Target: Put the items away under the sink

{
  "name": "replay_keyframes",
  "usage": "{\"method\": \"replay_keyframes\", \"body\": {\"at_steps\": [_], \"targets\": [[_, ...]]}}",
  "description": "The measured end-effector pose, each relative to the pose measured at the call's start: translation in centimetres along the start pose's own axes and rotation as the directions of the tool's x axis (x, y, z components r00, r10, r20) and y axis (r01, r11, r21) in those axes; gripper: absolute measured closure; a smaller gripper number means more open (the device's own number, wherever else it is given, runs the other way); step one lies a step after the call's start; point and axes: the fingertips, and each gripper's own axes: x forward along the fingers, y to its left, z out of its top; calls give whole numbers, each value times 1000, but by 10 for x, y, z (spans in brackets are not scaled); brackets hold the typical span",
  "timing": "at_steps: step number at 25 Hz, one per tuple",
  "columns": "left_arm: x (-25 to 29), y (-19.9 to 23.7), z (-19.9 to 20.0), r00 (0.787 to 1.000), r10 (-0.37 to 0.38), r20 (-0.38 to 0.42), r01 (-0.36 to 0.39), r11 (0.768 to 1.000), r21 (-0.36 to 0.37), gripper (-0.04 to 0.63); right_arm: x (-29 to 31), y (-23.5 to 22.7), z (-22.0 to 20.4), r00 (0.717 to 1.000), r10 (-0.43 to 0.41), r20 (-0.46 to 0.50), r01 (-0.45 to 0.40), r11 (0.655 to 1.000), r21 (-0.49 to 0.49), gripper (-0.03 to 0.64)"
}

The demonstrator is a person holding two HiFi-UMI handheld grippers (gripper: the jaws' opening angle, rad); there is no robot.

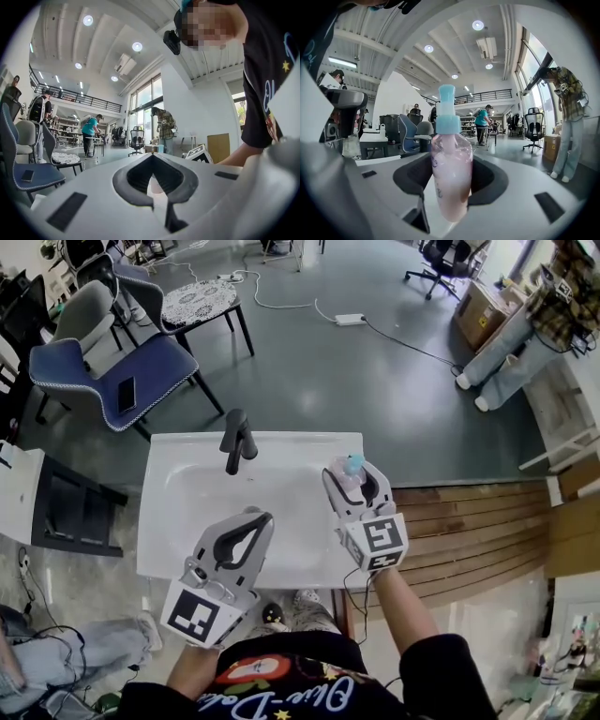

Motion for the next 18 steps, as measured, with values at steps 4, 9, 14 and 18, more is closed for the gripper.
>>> {"method": "replay_keyframes", "body": {"at_steps": [4,9,14,18], "targets": [[-10,1,6,999,-5,34,5,1000,4,591,-4,12,4,1000,4,8,-4,1000,-3,394],[-21,1,11,998,6,56,-5,1000,-6,592,-15,20,12,1000,3,23,-3,1000,-3,394],[-31,1,13,998,-2,63,2,1000,-4,591,-23,29,21,999,-8,31,8,1000,1,394],[-41,1,14,998,-5,64,5,1000,2,591,-30,39,26,999,-6,40,5,1000,15,394]]}}
